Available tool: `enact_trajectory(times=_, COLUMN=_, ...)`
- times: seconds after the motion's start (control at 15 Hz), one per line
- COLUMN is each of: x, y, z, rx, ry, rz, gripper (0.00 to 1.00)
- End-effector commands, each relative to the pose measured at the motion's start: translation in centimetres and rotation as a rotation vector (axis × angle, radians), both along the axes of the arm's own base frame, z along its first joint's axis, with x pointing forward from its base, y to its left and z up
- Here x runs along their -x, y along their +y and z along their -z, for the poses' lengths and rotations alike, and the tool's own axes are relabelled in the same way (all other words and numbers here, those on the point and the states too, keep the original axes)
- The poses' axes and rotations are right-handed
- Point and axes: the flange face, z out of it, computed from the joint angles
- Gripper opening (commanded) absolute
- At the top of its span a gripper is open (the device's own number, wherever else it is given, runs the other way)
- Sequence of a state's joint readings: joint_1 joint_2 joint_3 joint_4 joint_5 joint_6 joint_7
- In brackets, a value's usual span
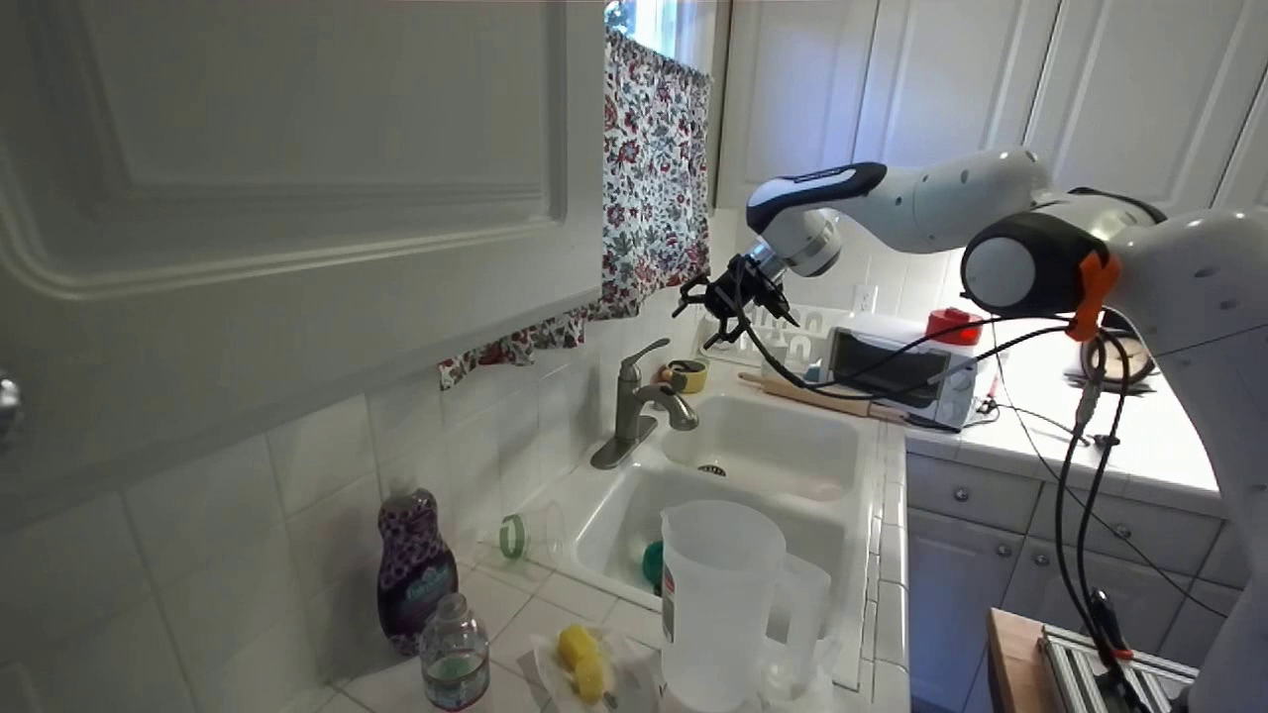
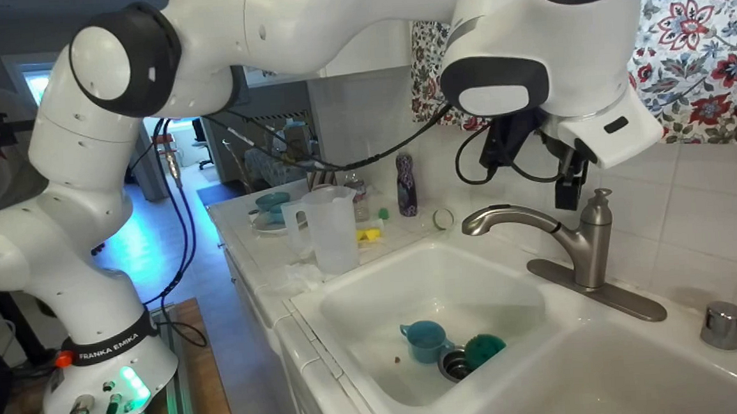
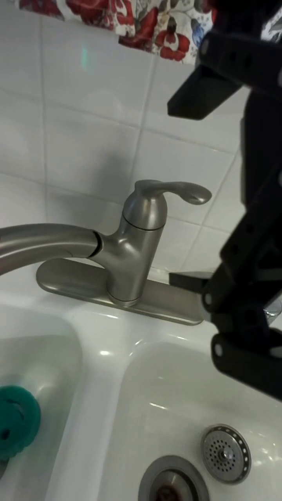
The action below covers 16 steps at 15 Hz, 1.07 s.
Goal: Open the tap
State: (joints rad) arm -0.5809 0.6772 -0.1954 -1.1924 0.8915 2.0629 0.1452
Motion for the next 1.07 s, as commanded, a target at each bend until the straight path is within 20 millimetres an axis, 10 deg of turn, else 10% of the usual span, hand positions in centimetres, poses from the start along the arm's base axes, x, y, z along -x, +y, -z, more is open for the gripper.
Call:
enact_trajectory(times=0.0, x=-1.6, y=-1.4, z=0.5, rx=-0.063, ry=-0.022, rz=-0.014, gripper=0.84)
enact_trajectory(times=1.0, x=-5.1, y=-2.4, z=2.9, rx=-0.087, ry=-0.100, rz=-0.028, gripper=0.73)
